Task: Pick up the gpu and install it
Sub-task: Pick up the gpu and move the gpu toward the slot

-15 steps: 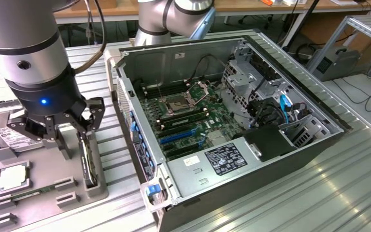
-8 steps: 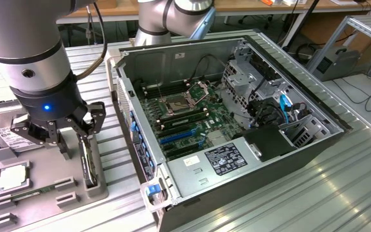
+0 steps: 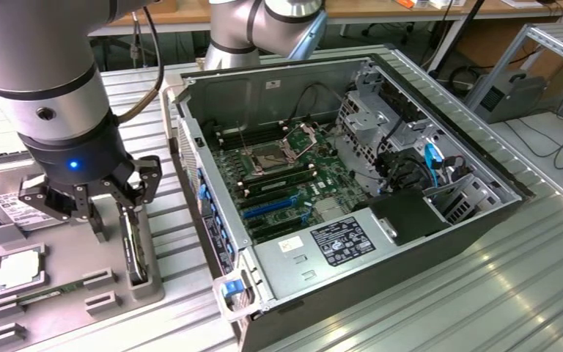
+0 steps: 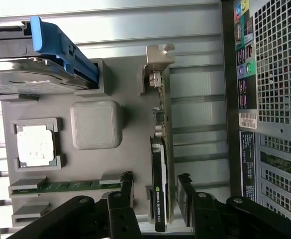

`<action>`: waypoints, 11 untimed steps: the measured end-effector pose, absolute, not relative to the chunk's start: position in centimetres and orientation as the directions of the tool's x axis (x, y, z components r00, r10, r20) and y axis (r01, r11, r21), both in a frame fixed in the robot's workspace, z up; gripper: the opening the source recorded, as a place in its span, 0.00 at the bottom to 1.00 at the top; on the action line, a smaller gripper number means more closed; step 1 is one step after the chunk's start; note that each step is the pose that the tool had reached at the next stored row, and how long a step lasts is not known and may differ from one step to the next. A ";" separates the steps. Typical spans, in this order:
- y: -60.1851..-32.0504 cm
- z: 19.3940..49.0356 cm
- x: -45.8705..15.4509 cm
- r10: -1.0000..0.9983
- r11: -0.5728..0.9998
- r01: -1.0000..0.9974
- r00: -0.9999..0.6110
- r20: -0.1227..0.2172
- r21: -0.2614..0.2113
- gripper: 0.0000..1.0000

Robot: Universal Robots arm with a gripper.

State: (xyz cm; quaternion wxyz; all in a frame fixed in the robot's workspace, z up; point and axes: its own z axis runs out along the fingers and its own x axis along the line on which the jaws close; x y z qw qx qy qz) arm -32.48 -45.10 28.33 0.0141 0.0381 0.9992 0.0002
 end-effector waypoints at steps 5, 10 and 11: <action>-45.1 27.3 -32.5 0.076 0.997 0.076 -0.997 -0.028 0.001 0.48; -45.1 27.1 -32.2 0.076 0.997 0.076 -0.997 -0.028 0.000 0.48; -45.1 27.0 -32.1 0.076 0.997 0.076 -0.997 -0.028 0.000 0.48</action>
